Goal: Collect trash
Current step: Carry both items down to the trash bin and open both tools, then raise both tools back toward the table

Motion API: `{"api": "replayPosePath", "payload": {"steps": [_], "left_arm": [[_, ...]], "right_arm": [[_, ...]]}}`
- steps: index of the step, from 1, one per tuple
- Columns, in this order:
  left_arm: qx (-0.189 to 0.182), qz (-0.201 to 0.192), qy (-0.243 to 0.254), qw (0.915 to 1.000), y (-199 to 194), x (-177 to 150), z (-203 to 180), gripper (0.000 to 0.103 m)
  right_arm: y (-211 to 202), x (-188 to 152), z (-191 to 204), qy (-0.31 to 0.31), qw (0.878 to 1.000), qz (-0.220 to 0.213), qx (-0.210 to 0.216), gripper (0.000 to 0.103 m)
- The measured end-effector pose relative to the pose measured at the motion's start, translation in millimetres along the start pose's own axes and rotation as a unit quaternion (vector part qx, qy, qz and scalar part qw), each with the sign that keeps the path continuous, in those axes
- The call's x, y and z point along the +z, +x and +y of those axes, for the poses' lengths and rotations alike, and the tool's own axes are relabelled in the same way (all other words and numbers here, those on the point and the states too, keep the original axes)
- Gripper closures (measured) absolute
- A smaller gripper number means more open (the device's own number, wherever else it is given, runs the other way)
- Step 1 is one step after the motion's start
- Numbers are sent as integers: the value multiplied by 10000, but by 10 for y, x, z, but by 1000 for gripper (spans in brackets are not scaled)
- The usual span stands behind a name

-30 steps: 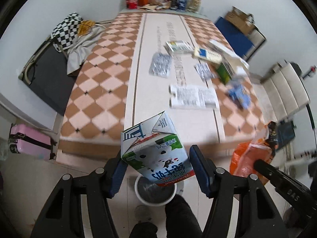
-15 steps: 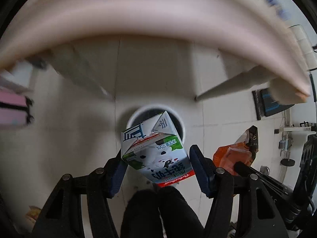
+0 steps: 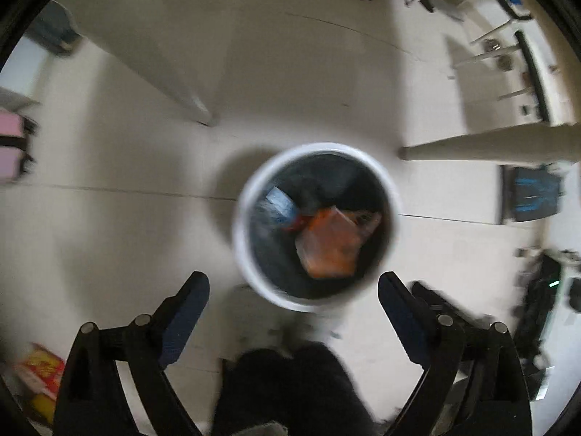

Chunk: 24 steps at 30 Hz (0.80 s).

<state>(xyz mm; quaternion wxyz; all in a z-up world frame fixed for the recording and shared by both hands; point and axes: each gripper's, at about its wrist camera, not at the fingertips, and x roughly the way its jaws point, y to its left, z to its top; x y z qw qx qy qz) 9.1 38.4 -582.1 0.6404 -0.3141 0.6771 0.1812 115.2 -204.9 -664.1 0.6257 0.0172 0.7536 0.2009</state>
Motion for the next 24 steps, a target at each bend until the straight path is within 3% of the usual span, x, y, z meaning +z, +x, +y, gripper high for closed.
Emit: {"api": "replayPosePath", "payload": {"steps": [1, 2, 5, 8, 15, 24], "left_arm": [[232, -85, 62, 9997, -44, -52, -13, 8], [393, -134, 125, 9991, -71, -84, -16, 8], [817, -250, 253, 9960, -201, -174, -106, 8], [954, -273, 273, 9947, -355, -248, -158, 8], [977, -409, 303, 9939, -722, -436, -222, 8], [872, -640, 395, 9934, -1527, -740, -327, 8]], "right_arm": [[9, -6, 12, -72, 9999, -18, -81, 5], [-6, -25, 36, -205, 9995, -55, -252, 0], [-112, 25, 206, -517, 9959, -180, -719, 0], [-257, 11, 298, -738, 9920, -254, -995, 0], [-858, -144, 558, -915, 9881, -348, -1185, 0], [-1897, -492, 945, -1109, 9857, -445, -1189, 0]]}}
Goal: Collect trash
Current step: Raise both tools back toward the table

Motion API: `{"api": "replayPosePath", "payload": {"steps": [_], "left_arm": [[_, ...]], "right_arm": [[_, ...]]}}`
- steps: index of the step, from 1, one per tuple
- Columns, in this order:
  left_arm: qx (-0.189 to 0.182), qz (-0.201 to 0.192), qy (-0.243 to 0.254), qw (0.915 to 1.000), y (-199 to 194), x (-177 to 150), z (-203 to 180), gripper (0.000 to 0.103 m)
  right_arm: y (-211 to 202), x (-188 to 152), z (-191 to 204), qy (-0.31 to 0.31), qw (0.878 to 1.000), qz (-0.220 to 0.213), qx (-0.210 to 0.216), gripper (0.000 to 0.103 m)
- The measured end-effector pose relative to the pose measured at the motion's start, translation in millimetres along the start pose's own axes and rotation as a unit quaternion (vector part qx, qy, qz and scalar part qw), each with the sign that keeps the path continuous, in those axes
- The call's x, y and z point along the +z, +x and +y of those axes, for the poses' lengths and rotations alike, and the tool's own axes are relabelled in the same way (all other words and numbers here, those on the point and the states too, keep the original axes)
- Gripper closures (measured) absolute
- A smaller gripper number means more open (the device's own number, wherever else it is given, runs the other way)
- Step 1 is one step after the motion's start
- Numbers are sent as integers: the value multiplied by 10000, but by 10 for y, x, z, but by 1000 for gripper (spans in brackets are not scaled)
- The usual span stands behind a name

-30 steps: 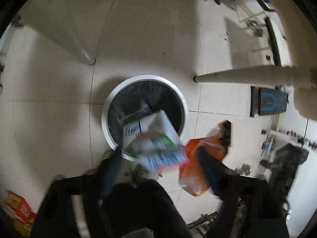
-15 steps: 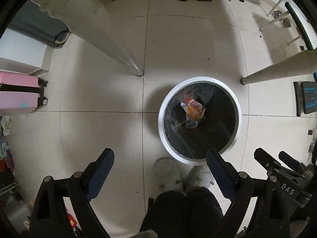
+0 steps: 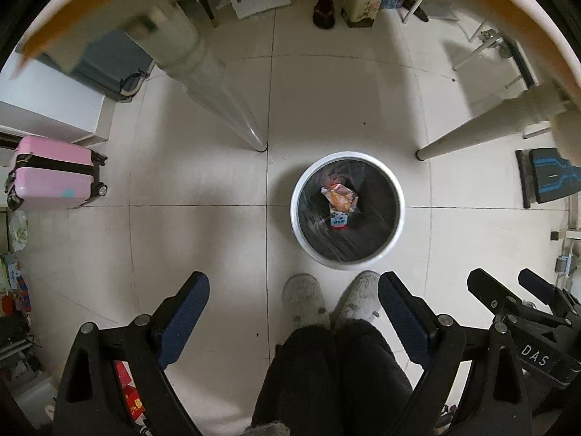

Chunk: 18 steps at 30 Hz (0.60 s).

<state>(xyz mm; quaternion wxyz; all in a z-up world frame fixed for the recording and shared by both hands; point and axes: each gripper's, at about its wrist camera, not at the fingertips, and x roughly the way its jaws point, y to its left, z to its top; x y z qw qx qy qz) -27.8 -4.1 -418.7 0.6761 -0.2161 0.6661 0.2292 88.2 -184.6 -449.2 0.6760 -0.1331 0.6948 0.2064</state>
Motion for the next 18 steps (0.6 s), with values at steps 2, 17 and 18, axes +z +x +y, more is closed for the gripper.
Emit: {"api": "replayPosePath", "payload": {"steps": [2, 17, 18], "left_arm": [[-17, -67, 24, 10000, -230, -43, 13, 8], [-63, -901, -266, 9956, -1789, 282, 42, 8], [-30, -940, -277, 9952, -1850, 373, 25, 8]], "right_arm": [[-244, -54, 50, -45, 10000, -29, -10, 0], [-2301, 37, 212, 227, 9946, -694, 732, 0], [-2446, 184, 168, 267, 9935, -803, 758, 0]]}}
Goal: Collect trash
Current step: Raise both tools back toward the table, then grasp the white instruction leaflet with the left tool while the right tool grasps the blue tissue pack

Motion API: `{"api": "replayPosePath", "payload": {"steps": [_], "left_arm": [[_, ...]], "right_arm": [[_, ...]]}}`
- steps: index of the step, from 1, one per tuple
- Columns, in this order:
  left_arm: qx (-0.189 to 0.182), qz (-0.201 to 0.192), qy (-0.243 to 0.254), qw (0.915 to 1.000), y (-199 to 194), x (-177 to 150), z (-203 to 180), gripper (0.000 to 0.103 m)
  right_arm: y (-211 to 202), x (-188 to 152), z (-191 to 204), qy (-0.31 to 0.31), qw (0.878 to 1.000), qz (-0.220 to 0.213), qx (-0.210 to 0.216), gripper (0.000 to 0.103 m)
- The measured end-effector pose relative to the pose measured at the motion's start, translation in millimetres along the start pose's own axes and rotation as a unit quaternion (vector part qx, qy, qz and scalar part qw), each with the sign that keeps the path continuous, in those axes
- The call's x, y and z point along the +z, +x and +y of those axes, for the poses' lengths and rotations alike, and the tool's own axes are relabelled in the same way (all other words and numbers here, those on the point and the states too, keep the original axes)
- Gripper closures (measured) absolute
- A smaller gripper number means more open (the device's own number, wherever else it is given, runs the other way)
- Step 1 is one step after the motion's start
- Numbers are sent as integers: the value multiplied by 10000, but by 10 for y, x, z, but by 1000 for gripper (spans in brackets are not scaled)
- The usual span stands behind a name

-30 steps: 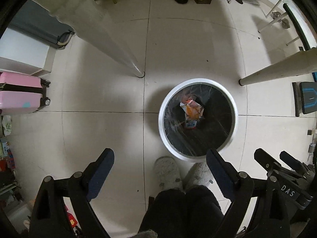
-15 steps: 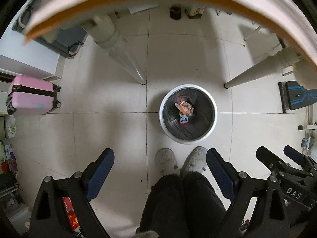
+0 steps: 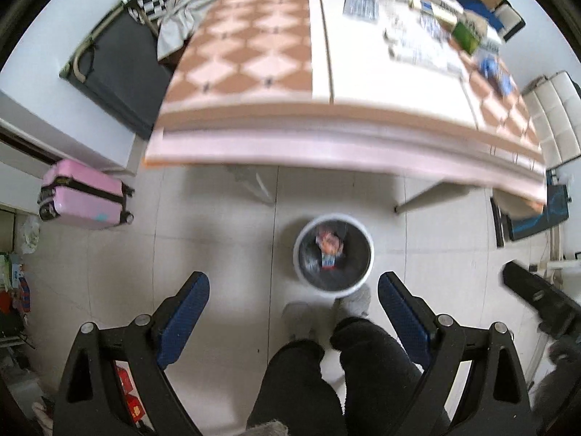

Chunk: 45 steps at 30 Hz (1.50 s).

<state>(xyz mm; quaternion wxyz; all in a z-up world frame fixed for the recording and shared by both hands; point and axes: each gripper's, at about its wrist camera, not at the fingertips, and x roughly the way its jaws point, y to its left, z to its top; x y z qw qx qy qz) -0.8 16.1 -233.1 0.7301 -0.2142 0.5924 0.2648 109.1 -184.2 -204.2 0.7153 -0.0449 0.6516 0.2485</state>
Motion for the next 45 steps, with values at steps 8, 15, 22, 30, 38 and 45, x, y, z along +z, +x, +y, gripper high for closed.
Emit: {"api": "replayPosePath", "payload": {"steps": [8, 15, 22, 30, 38, 45], "left_arm": [[289, -294, 1, 9992, 16, 1116, -571, 8], [642, -153, 1031, 9925, 480, 2121, -1309, 8], [630, -20, 2550, 9649, 809, 2728, -1846, 8], [401, 389, 5145, 8557, 961, 2571, -2362, 8], [357, 1060, 5791, 8076, 1384, 2557, -2484, 7], [-40, 1193, 5795, 8061, 1408, 2624, -2391, 23]], "right_arm": [[-440, 1572, -426, -255, 9975, -417, -502, 0], [159, 3119, -854, -999, 9908, -22, -908, 0], [982, 3801, -1034, -1379, 9865, 633, -620, 31], [783, 3671, -1394, -689, 9960, 560, -26, 61], [760, 3512, -1664, -72, 9975, 702, 75, 61], [833, 3570, -1483, -137, 9975, 696, 8, 62]]}}
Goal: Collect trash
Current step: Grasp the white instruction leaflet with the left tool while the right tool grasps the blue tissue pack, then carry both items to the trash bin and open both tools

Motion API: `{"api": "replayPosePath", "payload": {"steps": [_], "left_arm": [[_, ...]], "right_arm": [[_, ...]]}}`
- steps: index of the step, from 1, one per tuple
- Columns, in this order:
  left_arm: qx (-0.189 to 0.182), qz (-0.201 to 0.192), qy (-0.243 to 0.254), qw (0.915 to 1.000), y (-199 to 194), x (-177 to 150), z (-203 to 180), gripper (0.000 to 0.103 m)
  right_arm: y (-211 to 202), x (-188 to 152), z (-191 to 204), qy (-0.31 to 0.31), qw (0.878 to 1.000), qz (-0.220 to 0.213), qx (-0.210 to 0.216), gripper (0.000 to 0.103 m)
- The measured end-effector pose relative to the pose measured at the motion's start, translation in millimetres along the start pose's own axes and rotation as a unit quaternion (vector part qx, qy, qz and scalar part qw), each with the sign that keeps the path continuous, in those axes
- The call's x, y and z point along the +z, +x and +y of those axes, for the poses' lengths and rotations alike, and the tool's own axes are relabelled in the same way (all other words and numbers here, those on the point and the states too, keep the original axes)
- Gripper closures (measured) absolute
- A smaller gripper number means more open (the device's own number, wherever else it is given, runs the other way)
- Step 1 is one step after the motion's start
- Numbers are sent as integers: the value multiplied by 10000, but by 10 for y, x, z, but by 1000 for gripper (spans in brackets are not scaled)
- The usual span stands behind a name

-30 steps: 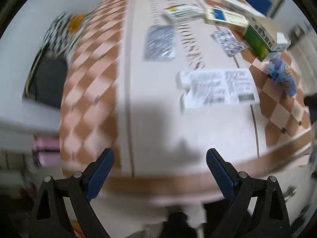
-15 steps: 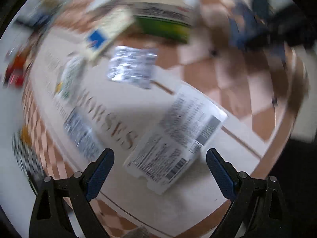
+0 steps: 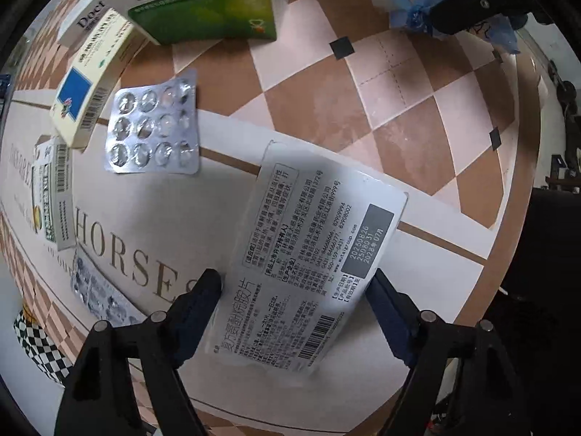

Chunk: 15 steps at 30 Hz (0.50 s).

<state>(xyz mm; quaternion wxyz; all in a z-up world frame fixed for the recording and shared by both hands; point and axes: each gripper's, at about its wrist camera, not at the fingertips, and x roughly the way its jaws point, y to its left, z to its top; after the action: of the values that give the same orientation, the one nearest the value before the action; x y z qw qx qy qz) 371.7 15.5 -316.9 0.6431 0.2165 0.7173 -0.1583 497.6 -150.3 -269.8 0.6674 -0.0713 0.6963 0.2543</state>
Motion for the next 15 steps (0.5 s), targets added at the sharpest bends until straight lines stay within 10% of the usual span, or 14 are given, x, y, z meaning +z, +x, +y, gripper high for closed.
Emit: {"api": "replayPosePath", "payload": {"steps": [7, 15], "left_arm": [[154, -405, -995, 9941, -160, -292, 105, 23], [477, -1327, -2546, 9567, -671, -906, 83, 24]], "right_arm": [[-67, -79, 86, -115, 9999, -106, -62, 62], [-373, -414, 347, -296, 9976, -619, -109, 64]]}}
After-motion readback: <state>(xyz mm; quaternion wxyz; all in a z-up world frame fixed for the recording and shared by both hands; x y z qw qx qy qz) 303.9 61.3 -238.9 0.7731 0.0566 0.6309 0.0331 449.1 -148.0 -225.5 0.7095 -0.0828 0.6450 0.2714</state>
